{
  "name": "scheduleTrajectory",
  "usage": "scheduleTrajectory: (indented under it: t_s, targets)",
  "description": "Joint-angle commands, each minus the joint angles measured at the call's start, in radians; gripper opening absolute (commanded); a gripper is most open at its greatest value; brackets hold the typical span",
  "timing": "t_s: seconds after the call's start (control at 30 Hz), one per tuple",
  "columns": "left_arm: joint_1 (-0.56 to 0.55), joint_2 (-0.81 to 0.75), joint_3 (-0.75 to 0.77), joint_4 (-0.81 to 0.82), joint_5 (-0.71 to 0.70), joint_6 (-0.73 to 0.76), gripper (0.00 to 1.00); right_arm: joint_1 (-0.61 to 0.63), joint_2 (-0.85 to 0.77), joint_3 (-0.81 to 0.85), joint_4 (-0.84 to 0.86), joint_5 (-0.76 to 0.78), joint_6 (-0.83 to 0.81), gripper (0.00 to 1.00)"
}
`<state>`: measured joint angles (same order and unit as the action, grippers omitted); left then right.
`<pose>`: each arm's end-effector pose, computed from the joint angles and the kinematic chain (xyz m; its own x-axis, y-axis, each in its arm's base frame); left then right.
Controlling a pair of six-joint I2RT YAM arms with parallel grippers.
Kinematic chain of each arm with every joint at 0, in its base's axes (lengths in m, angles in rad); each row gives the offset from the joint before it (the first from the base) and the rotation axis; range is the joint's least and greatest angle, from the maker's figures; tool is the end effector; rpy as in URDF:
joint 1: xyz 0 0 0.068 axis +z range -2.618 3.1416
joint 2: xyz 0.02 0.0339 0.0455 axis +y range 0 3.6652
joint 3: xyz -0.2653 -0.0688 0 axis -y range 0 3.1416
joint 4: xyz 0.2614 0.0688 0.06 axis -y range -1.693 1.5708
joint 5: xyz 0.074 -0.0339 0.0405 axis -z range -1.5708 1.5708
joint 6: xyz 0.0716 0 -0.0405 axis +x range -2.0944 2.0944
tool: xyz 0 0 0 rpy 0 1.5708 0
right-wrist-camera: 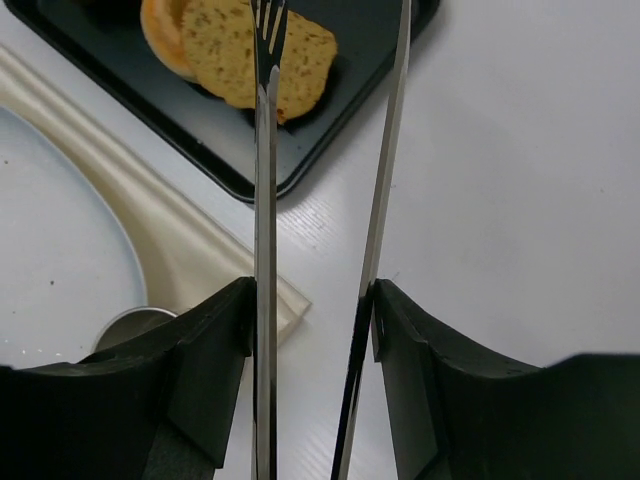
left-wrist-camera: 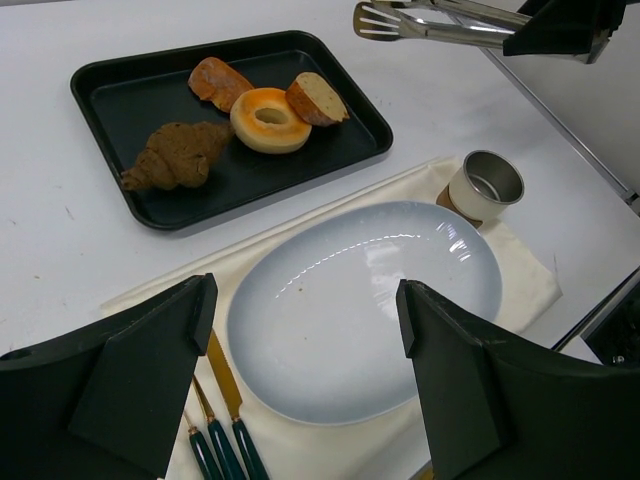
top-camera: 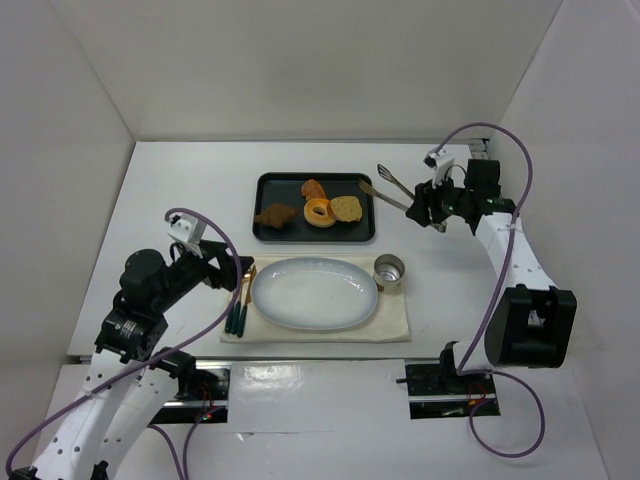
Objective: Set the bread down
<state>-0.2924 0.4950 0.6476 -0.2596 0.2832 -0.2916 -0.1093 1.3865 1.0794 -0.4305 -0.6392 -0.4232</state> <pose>0.1644 -0.0704 0.3233 -0.2540 -0.2118 -0.9437 0.4905 0.8127 -0.3144 0.3386 0.0058 0.2641 -0.4652 -0.2805 -0.8396 -0.5949 0.8014 0.0619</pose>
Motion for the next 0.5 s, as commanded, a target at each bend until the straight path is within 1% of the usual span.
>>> scheduleTrajectory:
  t_s: [0.0,0.13,0.23,0.47]
  targets:
    - [-0.002,0.005,0.003,0.049,-0.003,0.008,0.9,0.055,-0.023,0.07,0.007,-0.008,0.008,0.59]
    - [-0.002,0.014,0.003,0.049,-0.003,0.008,0.9,0.092,-0.004,0.07,0.016,0.004,0.008,0.6]
    - [-0.002,0.014,0.003,0.049,-0.003,0.008,0.9,0.131,0.006,0.08,-0.008,-0.007,-0.003,0.6]
    - [-0.002,0.024,0.003,0.04,-0.012,0.008,0.9,0.22,-0.024,-0.007,0.003,0.015,-0.042,0.6]
